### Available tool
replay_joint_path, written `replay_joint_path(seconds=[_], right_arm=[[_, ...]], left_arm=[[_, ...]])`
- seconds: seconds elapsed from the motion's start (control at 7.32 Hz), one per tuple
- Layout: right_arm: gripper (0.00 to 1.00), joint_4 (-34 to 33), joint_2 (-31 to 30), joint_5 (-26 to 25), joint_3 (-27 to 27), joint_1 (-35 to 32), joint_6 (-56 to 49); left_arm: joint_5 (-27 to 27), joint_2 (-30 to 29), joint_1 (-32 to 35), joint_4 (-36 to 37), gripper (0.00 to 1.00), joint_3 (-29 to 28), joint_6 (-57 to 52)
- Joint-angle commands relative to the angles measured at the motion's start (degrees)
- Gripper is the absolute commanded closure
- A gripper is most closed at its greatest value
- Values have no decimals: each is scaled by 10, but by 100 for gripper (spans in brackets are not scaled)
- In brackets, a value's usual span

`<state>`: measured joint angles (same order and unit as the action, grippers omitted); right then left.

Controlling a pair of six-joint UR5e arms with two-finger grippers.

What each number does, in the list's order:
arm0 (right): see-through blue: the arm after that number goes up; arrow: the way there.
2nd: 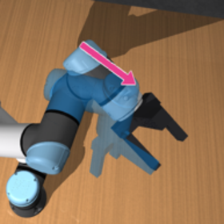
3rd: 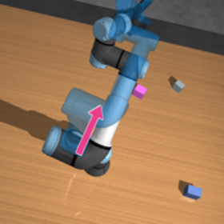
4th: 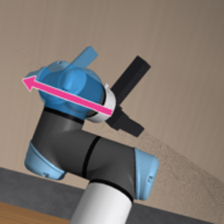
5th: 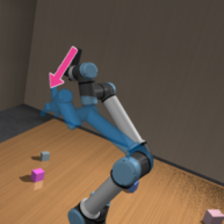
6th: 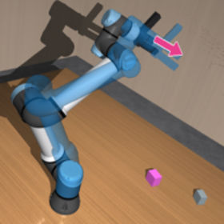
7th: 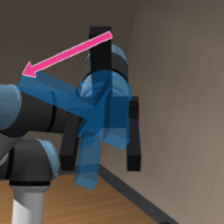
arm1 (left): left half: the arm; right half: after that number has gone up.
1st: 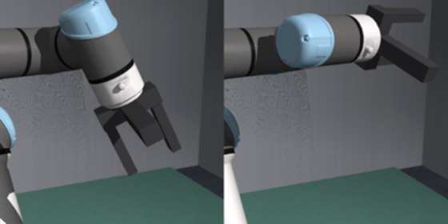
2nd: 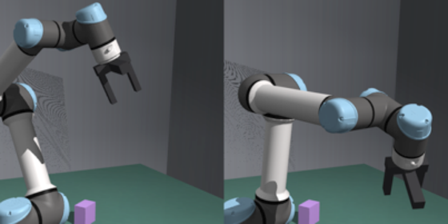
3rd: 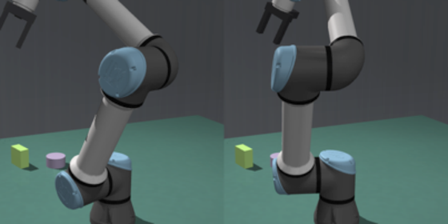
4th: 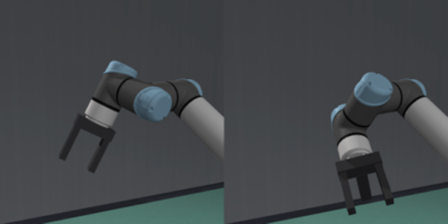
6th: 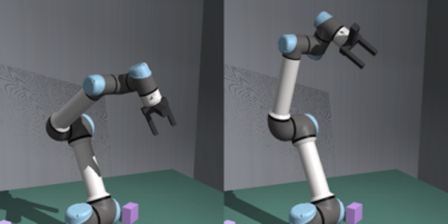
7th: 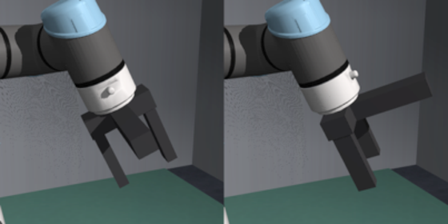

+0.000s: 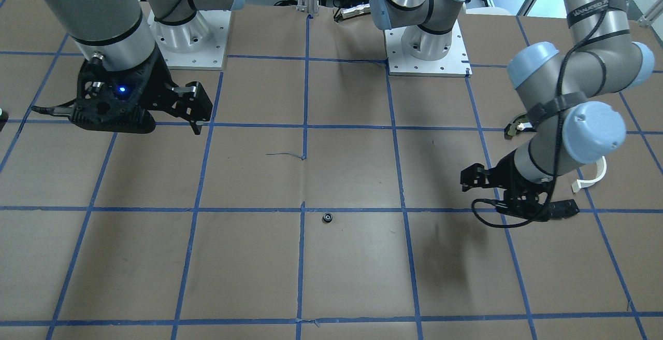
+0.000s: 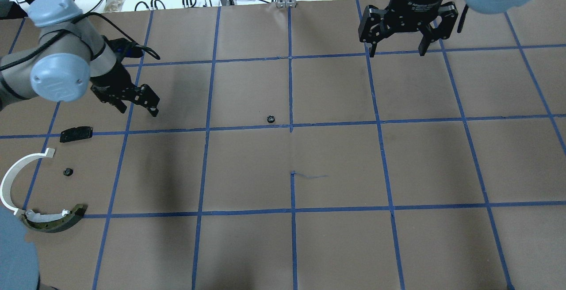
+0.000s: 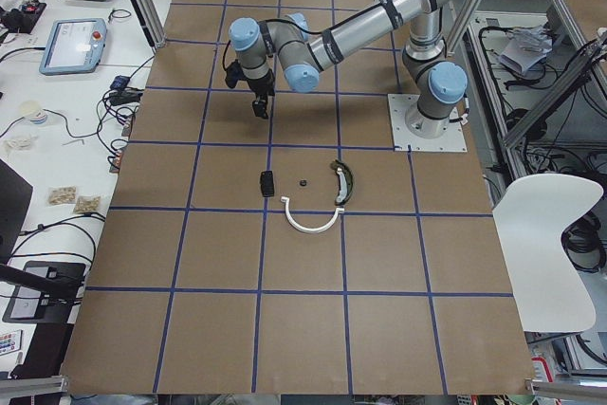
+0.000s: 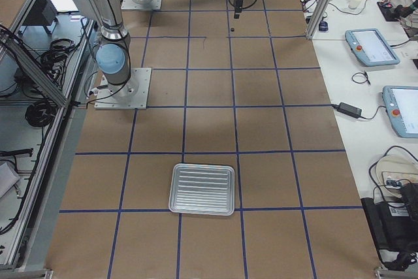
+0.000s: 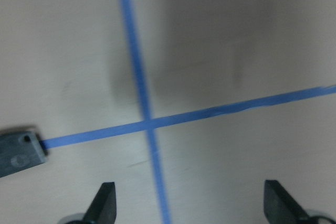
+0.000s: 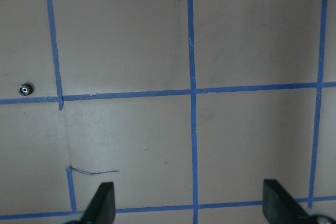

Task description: Place bearing gear from tray to pile

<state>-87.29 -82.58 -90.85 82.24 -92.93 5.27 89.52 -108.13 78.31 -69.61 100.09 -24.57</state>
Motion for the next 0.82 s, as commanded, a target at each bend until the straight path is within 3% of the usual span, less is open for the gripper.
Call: replay_joint_path(seconds=[0.0, 0.14, 0.41, 0.68], right_arm=[[0, -76, -52, -3, 89, 14, -9], [0, -122, -53, 0, 97, 17, -14], [0, -97, -51, 4, 63, 21, -14], [0, -75, -53, 7, 65, 21, -24]], left_arm=[[-3, -14, 114, 51, 0, 0, 87], [-18, -25, 153, 97, 0, 0, 136], [-29, -54, 220, 167, 0, 1, 209], [-29, -85, 253, 211, 0, 5, 233]])
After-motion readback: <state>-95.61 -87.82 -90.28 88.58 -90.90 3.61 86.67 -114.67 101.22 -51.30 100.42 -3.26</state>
